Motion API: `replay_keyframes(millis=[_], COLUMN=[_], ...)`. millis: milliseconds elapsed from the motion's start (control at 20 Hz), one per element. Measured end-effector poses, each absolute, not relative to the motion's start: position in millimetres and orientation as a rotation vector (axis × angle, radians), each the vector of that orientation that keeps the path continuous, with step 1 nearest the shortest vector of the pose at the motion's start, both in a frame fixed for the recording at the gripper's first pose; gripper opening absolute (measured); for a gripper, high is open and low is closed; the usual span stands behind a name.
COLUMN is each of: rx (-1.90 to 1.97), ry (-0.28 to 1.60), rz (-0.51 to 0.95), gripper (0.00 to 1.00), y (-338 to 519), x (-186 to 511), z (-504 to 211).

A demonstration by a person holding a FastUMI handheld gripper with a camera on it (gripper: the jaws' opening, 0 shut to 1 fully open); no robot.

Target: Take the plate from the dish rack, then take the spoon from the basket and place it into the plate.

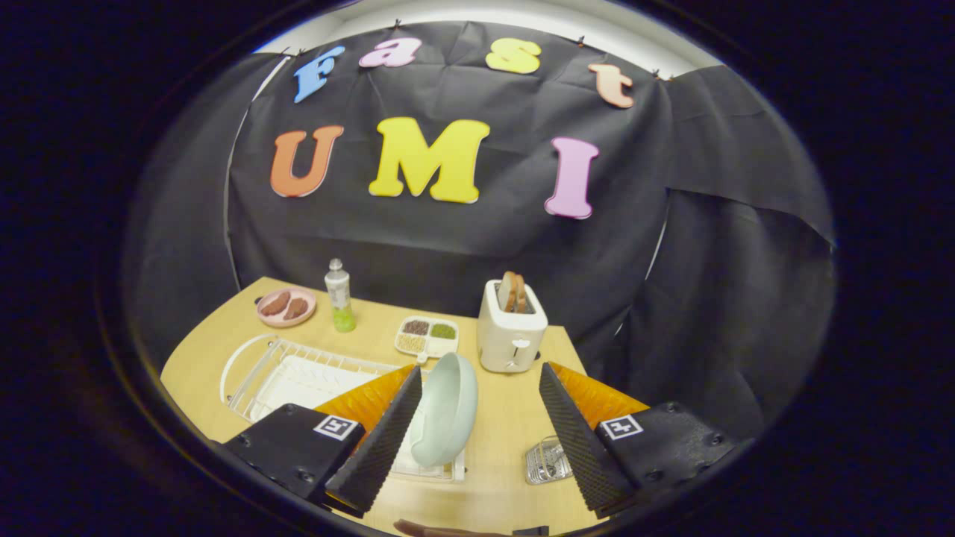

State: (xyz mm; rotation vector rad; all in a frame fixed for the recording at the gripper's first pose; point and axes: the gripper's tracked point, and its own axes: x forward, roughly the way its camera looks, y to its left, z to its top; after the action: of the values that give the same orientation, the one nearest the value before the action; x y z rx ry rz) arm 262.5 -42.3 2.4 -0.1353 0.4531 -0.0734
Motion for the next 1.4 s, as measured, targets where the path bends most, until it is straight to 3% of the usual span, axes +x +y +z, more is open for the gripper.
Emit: replay_keyframes(millis=[200,400,550,850,1200,1400], rx=[-0.209,-0.298,-0.369,-0.511,-0.664,-0.71], ry=[0.62,0.848,0.947,1.047,1.058,0.998], rz=[-0.098,-0.154,-0.168,-0.27,-0.341,-0.42], gripper=[0.95,0.78,0.54,0.19,0.17,0.11], y=[-36,-36,-34,-45,-35,-20], x=[311,333,350,346,329,326], z=[-18,-46,-61,-62,-55,-47])
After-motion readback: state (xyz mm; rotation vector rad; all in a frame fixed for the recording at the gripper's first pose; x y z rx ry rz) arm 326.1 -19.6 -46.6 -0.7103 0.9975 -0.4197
